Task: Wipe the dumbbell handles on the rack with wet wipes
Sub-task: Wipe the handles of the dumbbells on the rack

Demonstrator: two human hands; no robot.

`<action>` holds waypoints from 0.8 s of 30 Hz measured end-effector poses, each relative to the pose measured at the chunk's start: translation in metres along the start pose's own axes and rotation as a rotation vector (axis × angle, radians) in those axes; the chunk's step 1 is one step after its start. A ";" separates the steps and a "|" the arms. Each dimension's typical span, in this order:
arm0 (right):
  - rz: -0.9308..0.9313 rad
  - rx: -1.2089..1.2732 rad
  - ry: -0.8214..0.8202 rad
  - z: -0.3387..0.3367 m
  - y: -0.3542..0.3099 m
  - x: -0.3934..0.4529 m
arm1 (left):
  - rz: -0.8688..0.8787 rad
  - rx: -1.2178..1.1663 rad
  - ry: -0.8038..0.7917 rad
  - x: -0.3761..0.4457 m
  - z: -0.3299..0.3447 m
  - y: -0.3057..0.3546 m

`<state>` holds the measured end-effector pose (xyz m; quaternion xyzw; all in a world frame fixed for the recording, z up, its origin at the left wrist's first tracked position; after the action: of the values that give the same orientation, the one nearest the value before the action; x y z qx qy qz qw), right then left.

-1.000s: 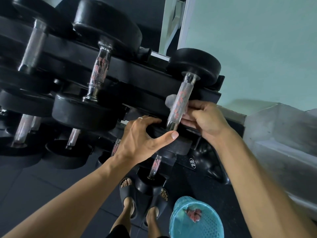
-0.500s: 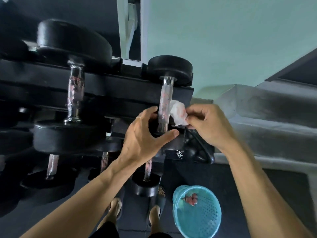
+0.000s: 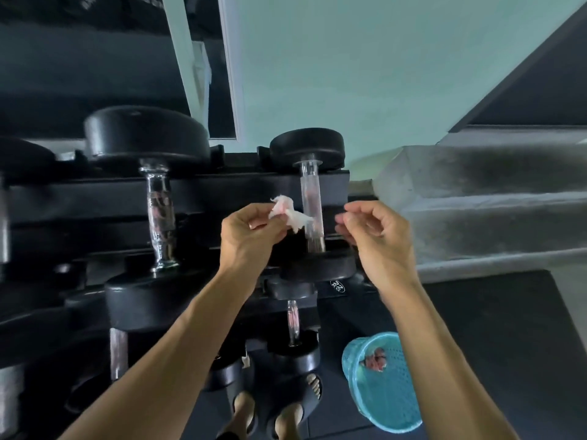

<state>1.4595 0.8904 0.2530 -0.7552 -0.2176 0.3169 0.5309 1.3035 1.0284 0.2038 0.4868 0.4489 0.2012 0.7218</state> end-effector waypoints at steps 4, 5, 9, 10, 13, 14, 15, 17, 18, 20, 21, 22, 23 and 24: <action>0.037 -0.168 0.066 -0.008 0.022 -0.013 | -0.080 -0.037 0.044 0.035 0.008 -0.011; 0.041 -0.168 0.049 -0.005 0.027 -0.017 | -0.092 -0.069 0.015 0.043 0.018 -0.013; 0.012 -0.149 0.070 -0.002 0.034 -0.025 | -0.135 -0.308 -0.096 0.066 0.046 -0.014; 0.012 -0.147 0.076 -0.001 0.035 -0.025 | -0.147 -0.363 -0.103 0.071 0.047 -0.016; 0.002 -0.139 0.082 0.002 0.036 -0.028 | -0.200 -0.402 -0.124 0.071 0.047 -0.028; 0.004 -0.131 0.084 0.002 0.038 -0.029 | -0.221 -0.349 -0.131 0.067 0.045 -0.036; 0.007 -0.126 0.085 0.002 0.040 -0.031 | -0.242 -0.298 -0.144 0.063 0.044 -0.045; 0.014 -0.106 0.081 0.001 0.043 -0.035 | -0.249 -0.250 -0.184 0.059 0.043 -0.050; 0.018 -0.095 0.077 0.001 0.044 -0.035 | -0.230 -0.257 -0.203 0.064 0.044 -0.045; 0.032 -0.080 0.069 0.000 0.049 -0.033 | -0.205 -0.355 -0.207 0.084 0.049 -0.031; 0.036 -0.072 0.068 0.000 0.051 -0.032 | -0.205 -0.428 -0.207 0.094 0.053 -0.026; 0.039 -0.064 0.072 0.000 0.052 -0.032 | -0.215 -0.464 -0.219 0.099 0.057 -0.023; 0.038 -0.063 0.075 0.000 0.054 -0.031 | -0.227 -0.460 -0.247 0.098 0.060 -0.025; 0.038 -0.068 0.073 0.001 0.055 -0.032 | -0.245 -0.428 -0.277 0.093 0.060 -0.032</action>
<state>1.4357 0.8510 0.2095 -0.7879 -0.1945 0.2915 0.5063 1.3971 1.0505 0.1412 0.2883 0.3488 0.1344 0.8816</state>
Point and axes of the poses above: each hand's wrist, its own x-axis towards the middle knuckle, its own z-axis out of the palm, y = z × x, the point moved 8 cm from there along x, towards the middle knuckle, and after that the axes turned 6 degrees about -y, right-handed, at the moved point
